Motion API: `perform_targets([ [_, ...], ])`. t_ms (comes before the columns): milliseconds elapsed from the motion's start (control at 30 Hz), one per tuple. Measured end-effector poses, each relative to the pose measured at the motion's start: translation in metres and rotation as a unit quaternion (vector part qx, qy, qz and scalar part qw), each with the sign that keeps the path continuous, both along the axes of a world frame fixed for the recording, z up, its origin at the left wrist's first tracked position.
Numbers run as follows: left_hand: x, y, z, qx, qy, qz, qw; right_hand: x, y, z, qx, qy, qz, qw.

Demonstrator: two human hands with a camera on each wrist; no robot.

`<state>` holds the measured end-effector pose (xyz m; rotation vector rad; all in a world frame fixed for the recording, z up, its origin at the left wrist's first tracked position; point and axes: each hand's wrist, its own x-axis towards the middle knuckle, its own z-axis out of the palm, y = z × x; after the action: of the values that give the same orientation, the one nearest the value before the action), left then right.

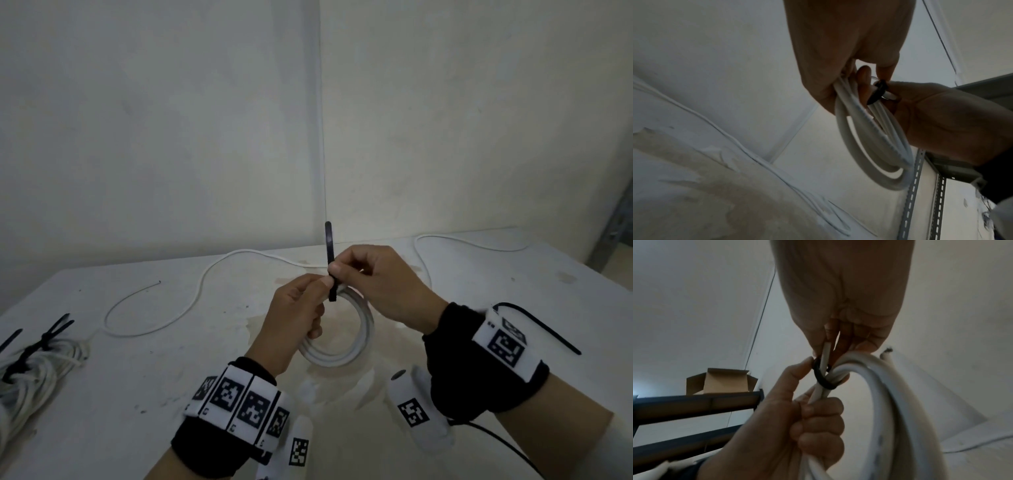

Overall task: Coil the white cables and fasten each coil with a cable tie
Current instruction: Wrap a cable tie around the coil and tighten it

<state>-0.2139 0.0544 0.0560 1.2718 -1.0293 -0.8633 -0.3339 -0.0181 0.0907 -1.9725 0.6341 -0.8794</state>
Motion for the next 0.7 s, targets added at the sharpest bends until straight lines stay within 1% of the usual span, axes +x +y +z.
perform_targets([
  [67, -0.0018, -0.0003, 0.0016, -0.01, -0.017, -0.005, 1.0, -0.0007, -0.0006, -0.0009, -0.005, -0.022, -0.015, 1.0],
  [267, -0.0055, -0.0014, 0.0006, -0.018, -0.04, -0.02, 0.999, -0.0012, 0.0012, -0.0057, -0.08, -0.02, -0.049, 0.995],
  [333, -0.0065, -0.0014, 0.0, -0.017, -0.036, -0.017, 0.999, -0.0011, 0.0015, -0.0057, -0.108, -0.014, -0.062, 0.992],
  [433, -0.007, -0.0028, 0.0025, -0.017, -0.02, -0.013, 1.0, 0.0005, 0.0003, -0.0029, -0.131, -0.016, -0.057, 0.99],
  [533, -0.0057, -0.0061, 0.0048, -0.018, -0.032, 0.001, 0.999, 0.0012, -0.0016, -0.0021, -0.134, -0.014, -0.058, 0.989],
  [700, -0.0067, -0.0085, 0.0011, -0.001, -0.06, 0.012, 0.998, 0.0031, -0.0062, -0.0097, -0.09, -0.006, -0.078, 0.993],
])
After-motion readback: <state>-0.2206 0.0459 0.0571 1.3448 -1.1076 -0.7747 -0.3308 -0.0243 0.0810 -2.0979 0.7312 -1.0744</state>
